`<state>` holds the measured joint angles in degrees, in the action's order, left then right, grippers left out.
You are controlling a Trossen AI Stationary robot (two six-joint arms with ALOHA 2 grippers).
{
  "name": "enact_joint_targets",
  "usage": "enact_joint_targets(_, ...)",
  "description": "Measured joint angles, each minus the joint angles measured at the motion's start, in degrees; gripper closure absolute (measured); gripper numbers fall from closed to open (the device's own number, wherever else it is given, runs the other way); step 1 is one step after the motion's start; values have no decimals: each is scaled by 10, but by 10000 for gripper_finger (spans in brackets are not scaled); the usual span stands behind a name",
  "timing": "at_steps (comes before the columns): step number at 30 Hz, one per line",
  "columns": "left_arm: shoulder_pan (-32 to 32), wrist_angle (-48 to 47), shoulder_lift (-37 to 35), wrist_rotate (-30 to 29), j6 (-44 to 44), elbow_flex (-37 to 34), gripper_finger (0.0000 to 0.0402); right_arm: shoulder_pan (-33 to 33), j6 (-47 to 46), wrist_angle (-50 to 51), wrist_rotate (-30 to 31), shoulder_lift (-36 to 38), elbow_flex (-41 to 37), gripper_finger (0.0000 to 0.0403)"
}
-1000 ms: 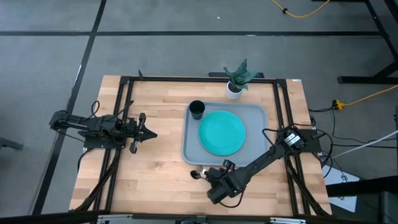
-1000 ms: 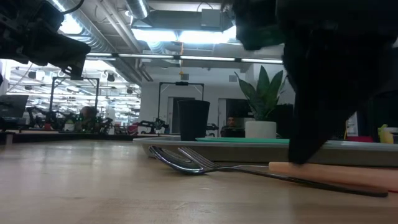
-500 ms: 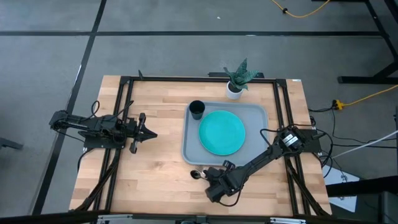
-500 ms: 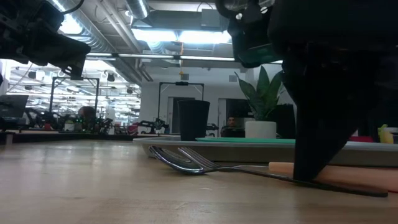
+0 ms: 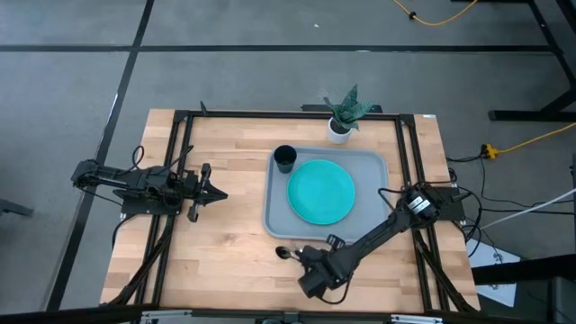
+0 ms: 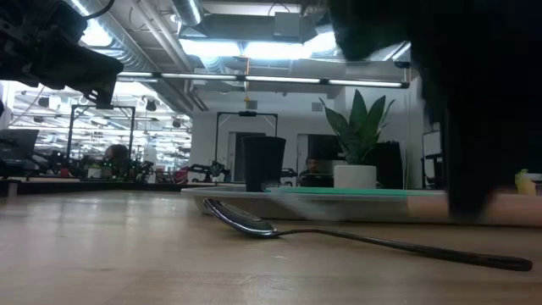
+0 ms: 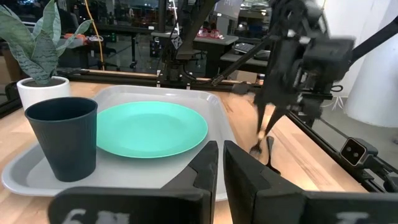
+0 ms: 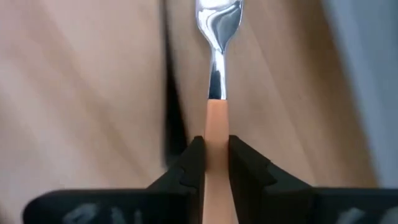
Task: Pick and place plate/cup/fork/spoon on tray
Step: Put the orange fork on the grey tray to the right of the blue plate
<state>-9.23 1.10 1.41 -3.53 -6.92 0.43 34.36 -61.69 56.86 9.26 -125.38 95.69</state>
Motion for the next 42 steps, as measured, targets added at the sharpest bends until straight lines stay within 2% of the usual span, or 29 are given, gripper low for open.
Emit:
enact_joint_targets(4,0,0,0,0,0,0,382,11,-17,81,54,3,77,354)
enact_joint_targets(8,0,0,0,0,0,0,382,29,-59,143,166,3,142,354)
enact_joint_targets(11,0,0,0,0,0,0,382,46,-149,239,269,3,170,354)
enact_joint_targets(13,0,0,0,0,0,0,382,53,-227,308,304,3,176,354)
enact_joint_targets(15,0,0,0,0,0,0,382,57,-288,335,312,5,170,354)
enact_joint_targets(22,0,0,0,-1,0,0,382,51,-377,331,324,17,111,354)
enact_joint_targets(26,0,0,0,0,0,0,382,33,-392,331,307,22,82,354)
enact_joint_targets(34,0,0,0,0,0,0,382,26,-400,331,300,101,12,354)
enact_joint_targets(38,0,0,0,0,0,0,382,16,-420,328,272,158,-62,354)
enact_joint_targets(42,0,0,0,0,0,0,382,-3,-437,260,260,223,-169,354)
